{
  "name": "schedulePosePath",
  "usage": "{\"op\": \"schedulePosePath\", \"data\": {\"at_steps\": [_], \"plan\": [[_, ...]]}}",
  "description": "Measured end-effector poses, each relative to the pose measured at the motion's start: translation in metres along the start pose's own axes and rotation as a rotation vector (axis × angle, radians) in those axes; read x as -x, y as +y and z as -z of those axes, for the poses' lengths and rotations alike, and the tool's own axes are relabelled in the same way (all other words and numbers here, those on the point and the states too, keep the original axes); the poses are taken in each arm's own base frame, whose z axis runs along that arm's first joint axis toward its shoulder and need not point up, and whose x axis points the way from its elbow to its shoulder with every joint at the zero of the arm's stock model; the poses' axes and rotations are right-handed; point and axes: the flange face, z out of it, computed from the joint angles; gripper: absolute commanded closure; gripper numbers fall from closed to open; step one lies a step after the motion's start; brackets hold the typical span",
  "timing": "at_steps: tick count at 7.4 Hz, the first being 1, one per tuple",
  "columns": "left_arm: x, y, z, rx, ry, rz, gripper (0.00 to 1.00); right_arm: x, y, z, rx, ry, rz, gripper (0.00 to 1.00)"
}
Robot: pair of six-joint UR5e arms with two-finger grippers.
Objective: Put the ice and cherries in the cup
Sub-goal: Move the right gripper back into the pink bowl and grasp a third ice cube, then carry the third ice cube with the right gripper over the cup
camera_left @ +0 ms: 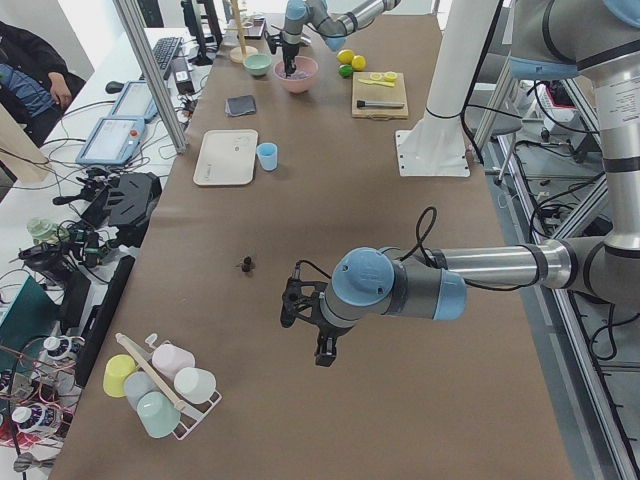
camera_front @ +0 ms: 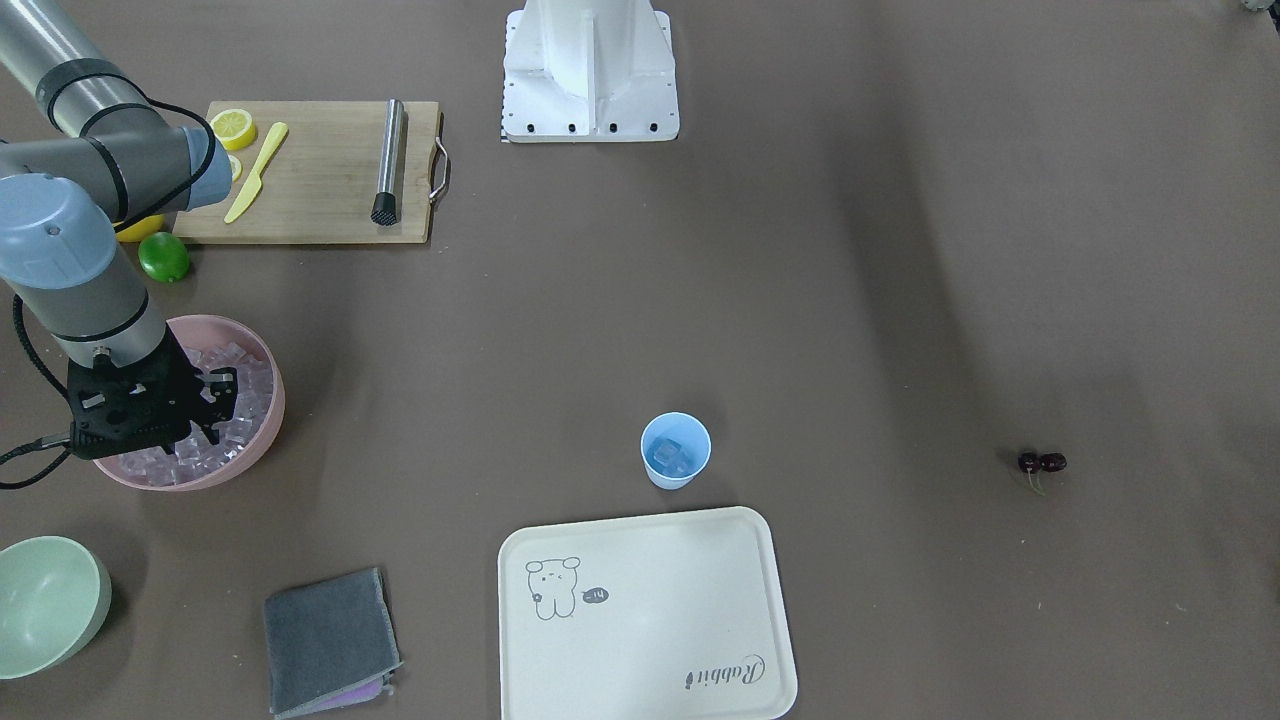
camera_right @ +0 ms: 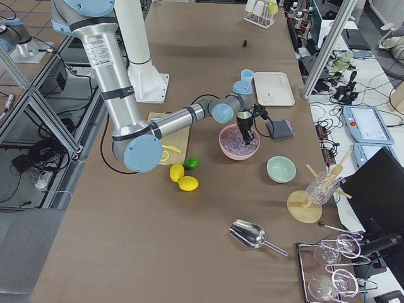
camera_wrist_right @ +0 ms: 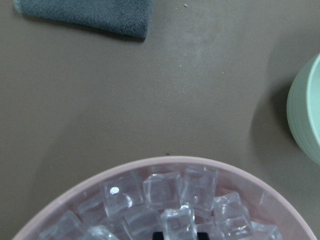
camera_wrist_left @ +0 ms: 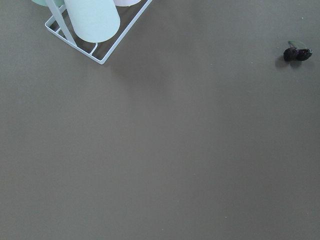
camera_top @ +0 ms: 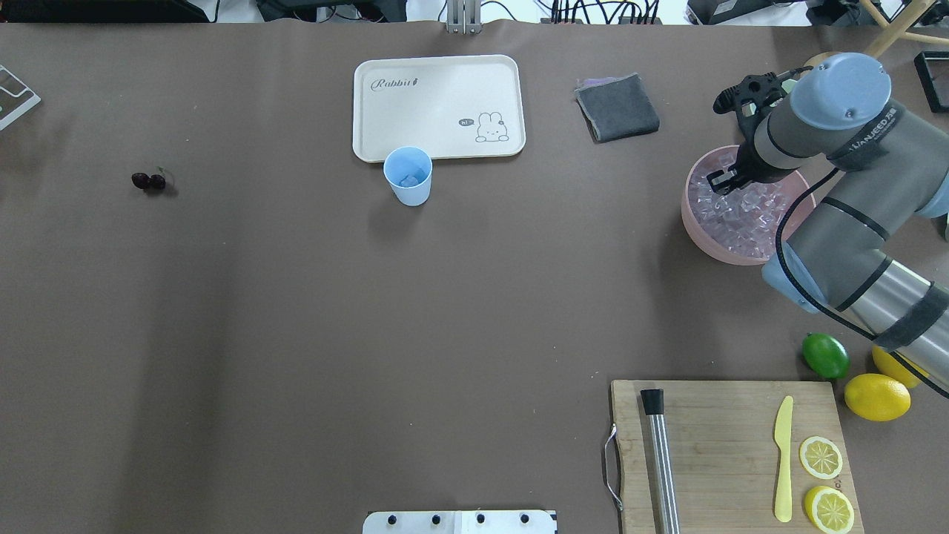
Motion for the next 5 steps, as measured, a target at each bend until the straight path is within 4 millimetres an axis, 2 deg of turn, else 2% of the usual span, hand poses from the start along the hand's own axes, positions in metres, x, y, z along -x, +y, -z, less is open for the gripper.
{"op": "schedulePosePath", "data": {"at_steps": [1,3,4,5], "plan": [[0.000,0.000,0.000,0.000,0.000,-0.001,0.02,-0.004,-0.004,0.008,-0.007,-0.008,-0.001,0.83],[0.000,0.000,0.000,-0.001,0.000,-0.002,0.02,-0.017,-0.019,0.044,-0.021,-0.064,-0.034,0.83],[0.000,0.000,0.000,-0.001,0.000,-0.002,0.02,-0.010,-0.028,0.072,-0.028,-0.097,-0.066,0.83],[0.000,0.000,0.000,0.000,0.000,-0.001,0.02,0.016,-0.044,0.100,-0.034,-0.131,-0.129,0.83]]}}
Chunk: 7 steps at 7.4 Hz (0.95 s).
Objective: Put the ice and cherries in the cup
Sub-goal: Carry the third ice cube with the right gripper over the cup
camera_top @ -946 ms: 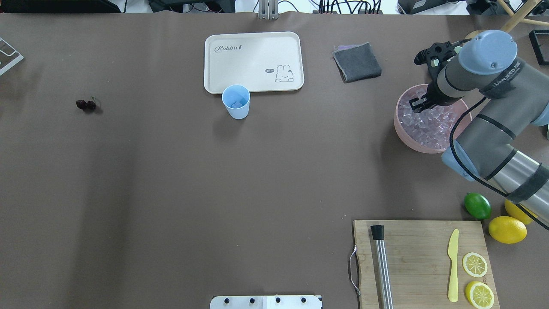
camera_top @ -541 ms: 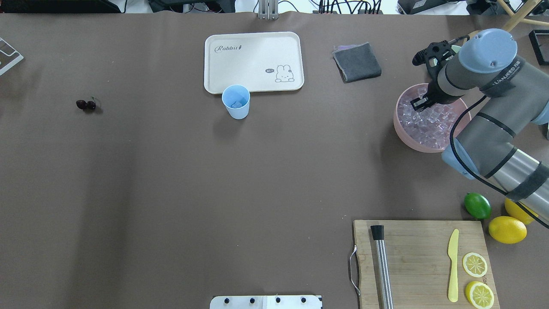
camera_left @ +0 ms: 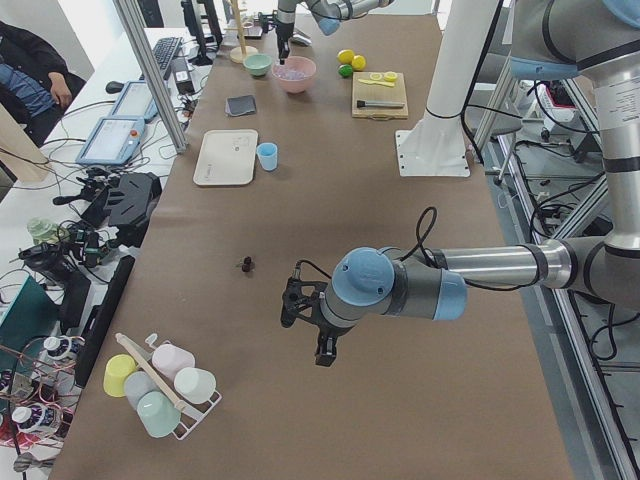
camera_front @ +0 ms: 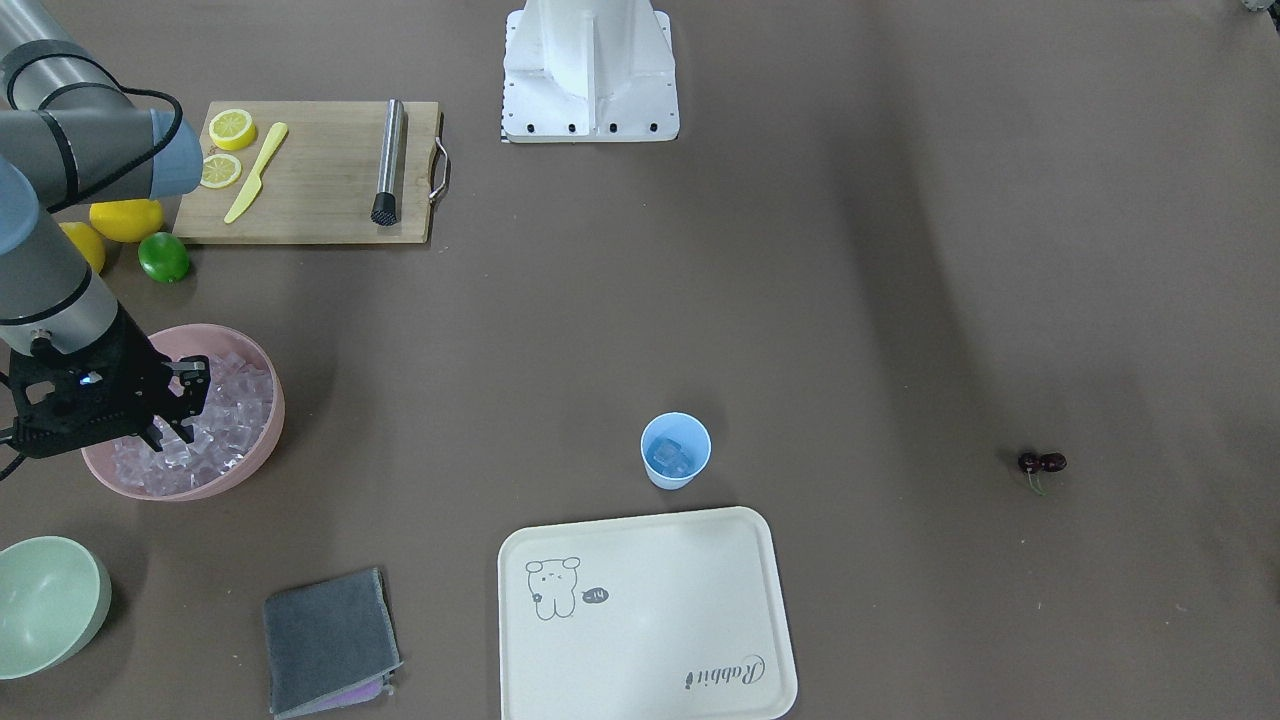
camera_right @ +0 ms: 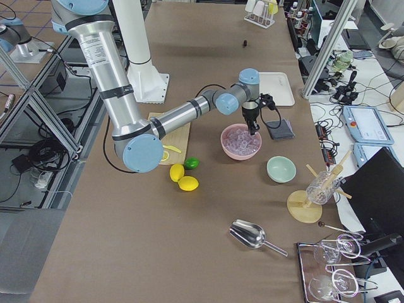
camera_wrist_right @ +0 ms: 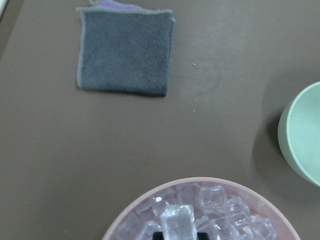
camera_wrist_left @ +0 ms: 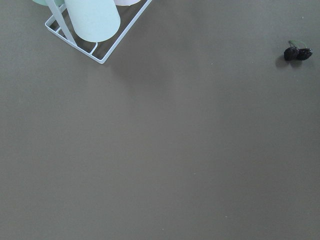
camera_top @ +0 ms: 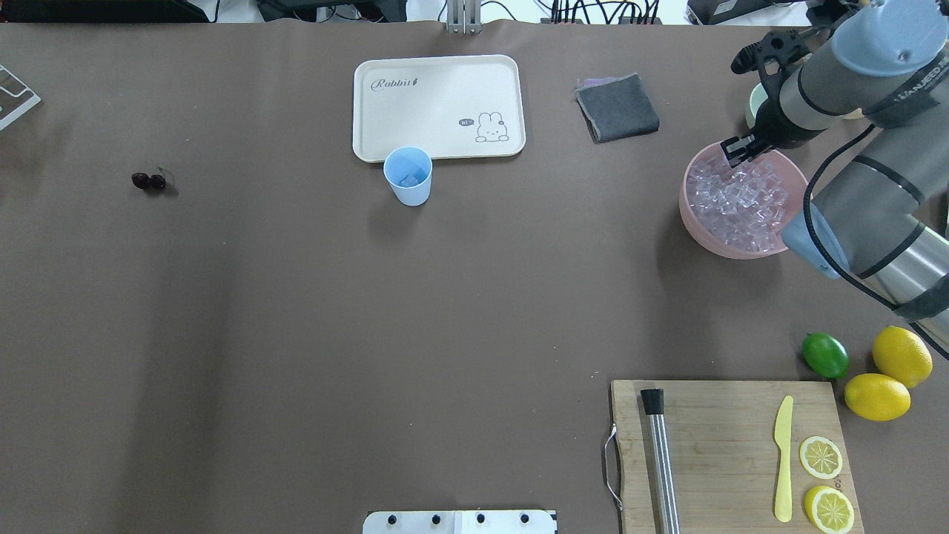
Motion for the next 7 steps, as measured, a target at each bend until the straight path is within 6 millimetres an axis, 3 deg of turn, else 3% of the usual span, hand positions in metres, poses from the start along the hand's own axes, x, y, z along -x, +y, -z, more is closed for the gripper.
{"op": "schedulePosePath", "data": {"at_steps": [1,2,5,6,7], "plan": [[0.000,0.000,0.000,0.000,0.000,0.000,0.02,0.049,-0.009,0.012,-0.004,-0.033,-0.079,0.83],[0.000,0.000,0.000,0.000,0.000,0.000,0.02,0.111,-0.019,0.016,-0.014,-0.060,-0.165,0.83],[0.002,0.000,0.000,-0.002,-0.001,0.004,0.02,0.326,-0.057,0.014,-0.066,-0.076,-0.431,0.82],[0.002,0.000,0.000,-0.001,-0.001,0.005,0.02,0.389,-0.068,0.015,-0.081,-0.071,-0.501,0.81],[0.003,0.000,0.000,-0.001,-0.001,0.006,0.02,0.424,-0.076,0.018,-0.097,-0.067,-0.544,0.79]]}}
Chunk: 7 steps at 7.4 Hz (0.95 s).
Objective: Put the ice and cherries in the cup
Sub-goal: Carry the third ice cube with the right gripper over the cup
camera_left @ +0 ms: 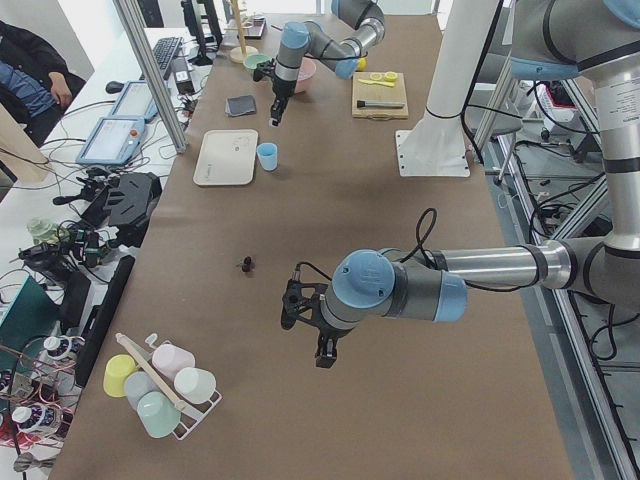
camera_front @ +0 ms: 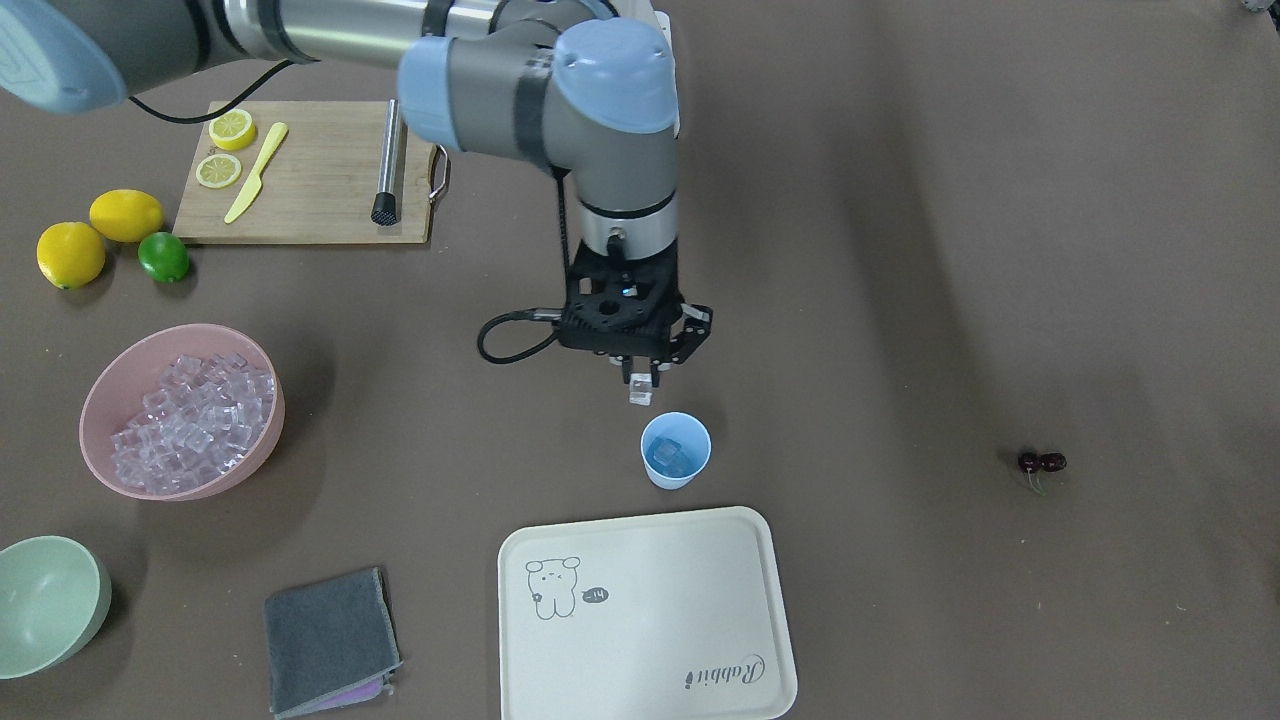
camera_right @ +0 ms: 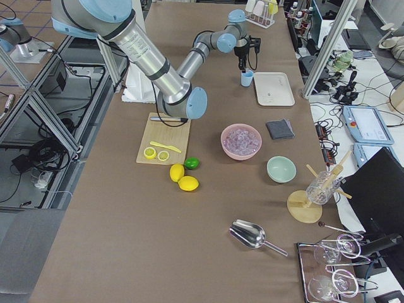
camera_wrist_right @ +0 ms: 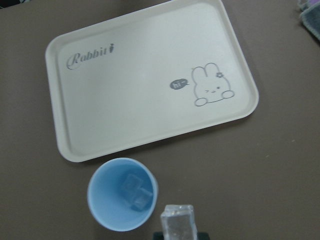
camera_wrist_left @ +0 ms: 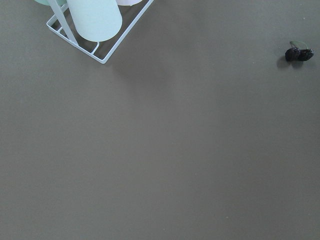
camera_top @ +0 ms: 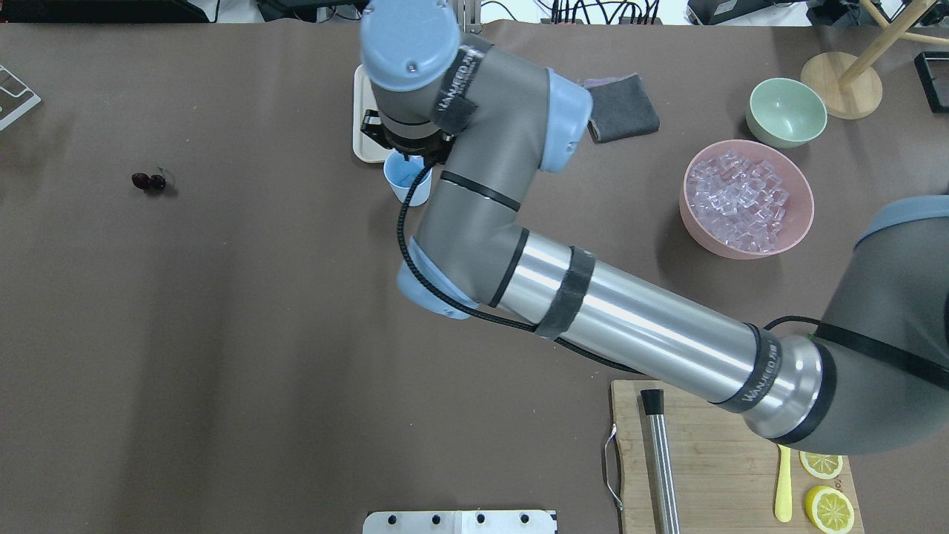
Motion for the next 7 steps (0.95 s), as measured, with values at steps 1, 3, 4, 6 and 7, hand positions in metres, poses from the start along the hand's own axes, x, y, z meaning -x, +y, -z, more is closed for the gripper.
{"op": "schedulePosePath", "data": {"at_steps": [1,3,4,6,7], "plan": [[0.001,0.001,0.000,0.000,0.000,0.001,0.02,0.013,0.003,-0.005,-0.024,-0.007,-0.014,0.77],[0.001,0.001,0.000,0.000,0.000,0.001,0.02,0.019,0.002,-0.018,-0.051,-0.034,-0.011,0.56],[0.001,0.001,0.000,0.000,0.000,0.001,0.02,0.018,0.003,-0.021,-0.054,-0.036,-0.011,0.52],[0.000,0.001,0.001,-0.002,-0.001,0.000,0.02,0.016,0.004,-0.025,-0.057,-0.034,-0.010,0.29],[0.000,0.001,0.001,-0.003,-0.001,-0.001,0.02,0.015,0.004,-0.026,-0.058,-0.032,-0.006,0.17]]}}
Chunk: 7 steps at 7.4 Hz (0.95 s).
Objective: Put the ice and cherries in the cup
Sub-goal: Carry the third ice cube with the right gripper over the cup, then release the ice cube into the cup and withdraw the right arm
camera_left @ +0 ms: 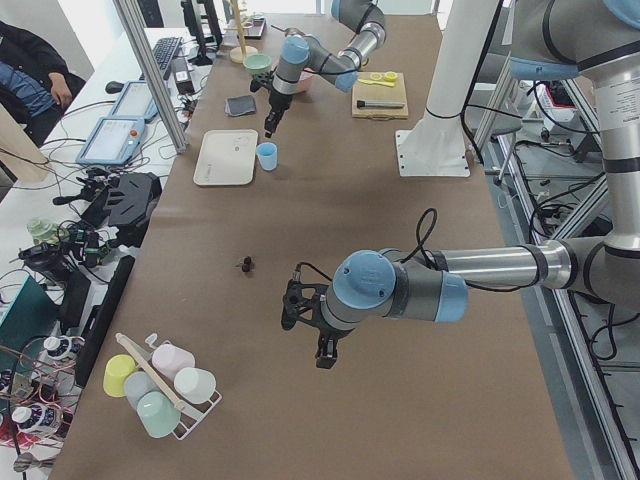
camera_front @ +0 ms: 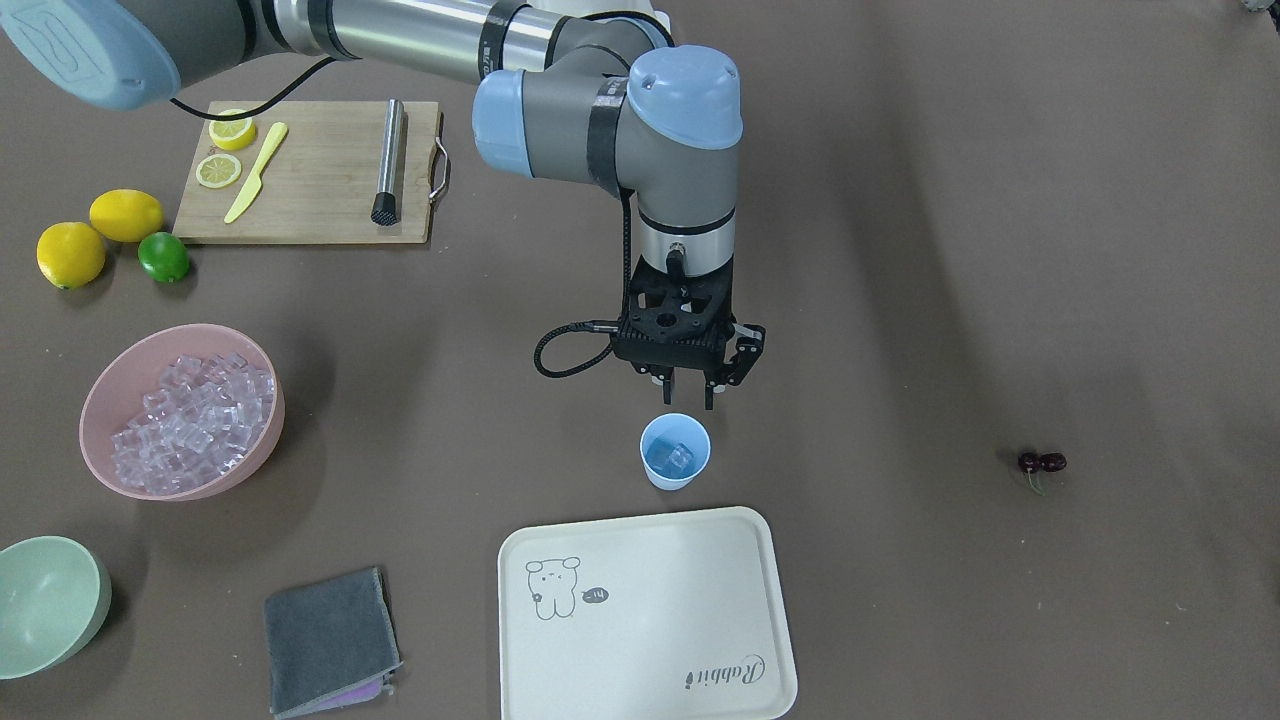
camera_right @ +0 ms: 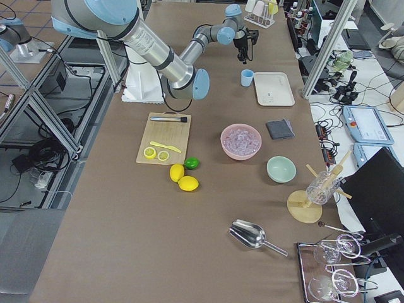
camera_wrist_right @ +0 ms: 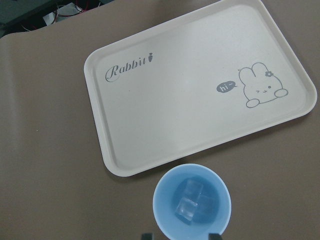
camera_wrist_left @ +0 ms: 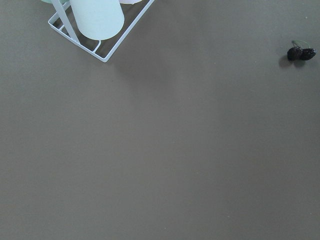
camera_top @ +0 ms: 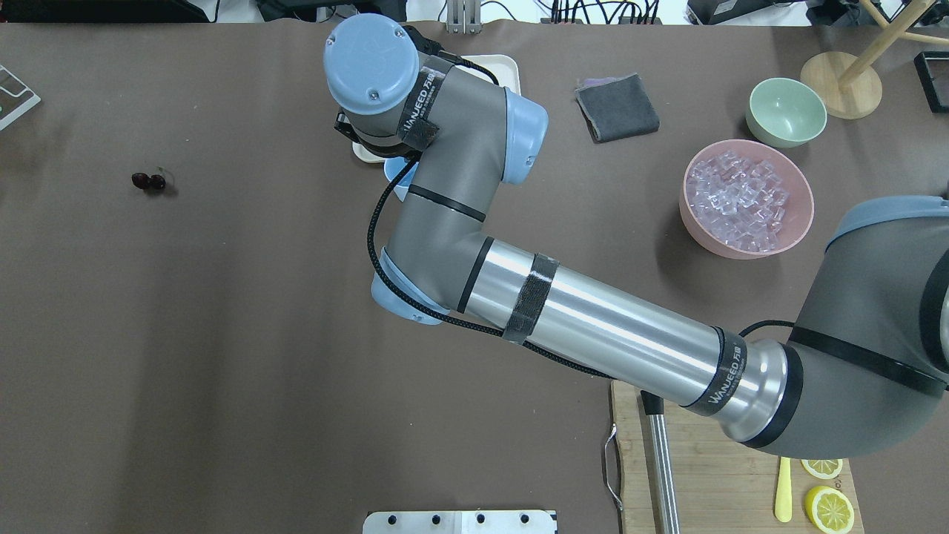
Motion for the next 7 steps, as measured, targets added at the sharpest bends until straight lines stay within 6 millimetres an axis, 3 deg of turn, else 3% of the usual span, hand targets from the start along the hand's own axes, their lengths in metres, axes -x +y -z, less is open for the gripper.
{"op": "schedulePosePath", "data": {"at_steps": [1,2,3,4,5,7], "plan": [[0.000,0.000,0.000,0.000,0.000,0.000,0.02,-0.007,0.001,-0.001,0.000,0.000,0.014,0.01],[0.001,0.000,-0.001,0.003,0.000,0.002,0.02,-0.027,0.003,-0.004,0.002,-0.004,0.046,0.01],[0.001,-0.001,-0.002,0.005,0.000,0.004,0.02,-0.066,0.002,-0.003,0.009,-0.013,0.098,0.01],[-0.001,-0.007,-0.003,0.006,-0.001,0.002,0.02,-0.118,-0.009,0.005,0.027,-0.026,0.154,0.01],[-0.008,-0.019,-0.007,0.012,-0.001,-0.003,0.02,-0.181,-0.030,0.020,0.054,-0.035,0.197,0.01],[-0.042,-0.067,-0.033,0.046,0.011,-0.012,0.02,-0.335,-0.078,0.057,0.106,-0.019,0.285,0.01]]}}
